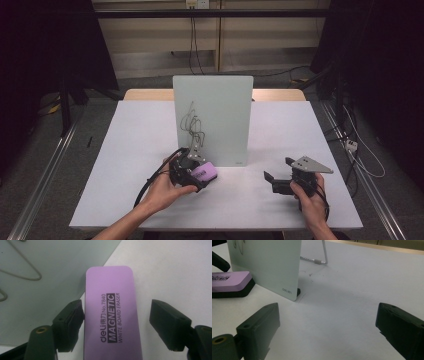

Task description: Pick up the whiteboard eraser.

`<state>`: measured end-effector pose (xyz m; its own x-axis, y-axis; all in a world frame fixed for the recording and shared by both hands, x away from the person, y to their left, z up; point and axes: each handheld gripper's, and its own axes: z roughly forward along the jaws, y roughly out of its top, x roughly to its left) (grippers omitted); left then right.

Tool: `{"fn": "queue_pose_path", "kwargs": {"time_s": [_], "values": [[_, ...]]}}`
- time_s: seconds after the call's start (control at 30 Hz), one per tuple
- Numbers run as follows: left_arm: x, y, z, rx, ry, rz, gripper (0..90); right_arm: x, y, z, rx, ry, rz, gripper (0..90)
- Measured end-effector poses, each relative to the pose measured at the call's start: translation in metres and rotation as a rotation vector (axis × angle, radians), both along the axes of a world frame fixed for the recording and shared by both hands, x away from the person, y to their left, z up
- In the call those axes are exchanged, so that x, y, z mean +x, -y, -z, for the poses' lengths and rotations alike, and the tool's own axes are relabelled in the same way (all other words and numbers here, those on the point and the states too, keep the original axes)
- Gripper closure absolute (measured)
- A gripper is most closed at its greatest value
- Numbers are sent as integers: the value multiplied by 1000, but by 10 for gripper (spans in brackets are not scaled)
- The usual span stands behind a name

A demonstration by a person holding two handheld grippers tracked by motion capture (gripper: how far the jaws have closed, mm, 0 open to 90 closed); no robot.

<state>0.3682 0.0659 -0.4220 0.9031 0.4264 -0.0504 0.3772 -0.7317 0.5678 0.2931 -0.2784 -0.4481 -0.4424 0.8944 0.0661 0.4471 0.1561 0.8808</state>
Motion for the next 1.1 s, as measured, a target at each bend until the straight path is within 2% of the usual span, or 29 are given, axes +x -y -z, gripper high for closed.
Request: {"fn": "queue_pose_path", "kwargs": {"time_s": [0.3, 0.33, 0.4, 0.53, 0.97, 1.1], "values": [[6, -1, 3, 33, -4, -11, 336, 0, 0, 0, 0, 3, -3, 54], [6, -1, 4, 50, -4, -11, 339, 0, 0, 0, 0, 4, -5, 54], [5, 0, 7, 46, -20, -10, 360, -1, 0, 0, -2, 6, -6, 54], [4, 2, 8, 64, -9, -2, 386, 0, 0, 0, -1, 4, -3, 54], [5, 1, 6, 50, -14, -4, 409, 0, -1, 0, 1, -1, -7, 54], [5, -2, 4, 19, -12, -12, 410, 0, 0, 0, -1, 3, -6, 54]]}}
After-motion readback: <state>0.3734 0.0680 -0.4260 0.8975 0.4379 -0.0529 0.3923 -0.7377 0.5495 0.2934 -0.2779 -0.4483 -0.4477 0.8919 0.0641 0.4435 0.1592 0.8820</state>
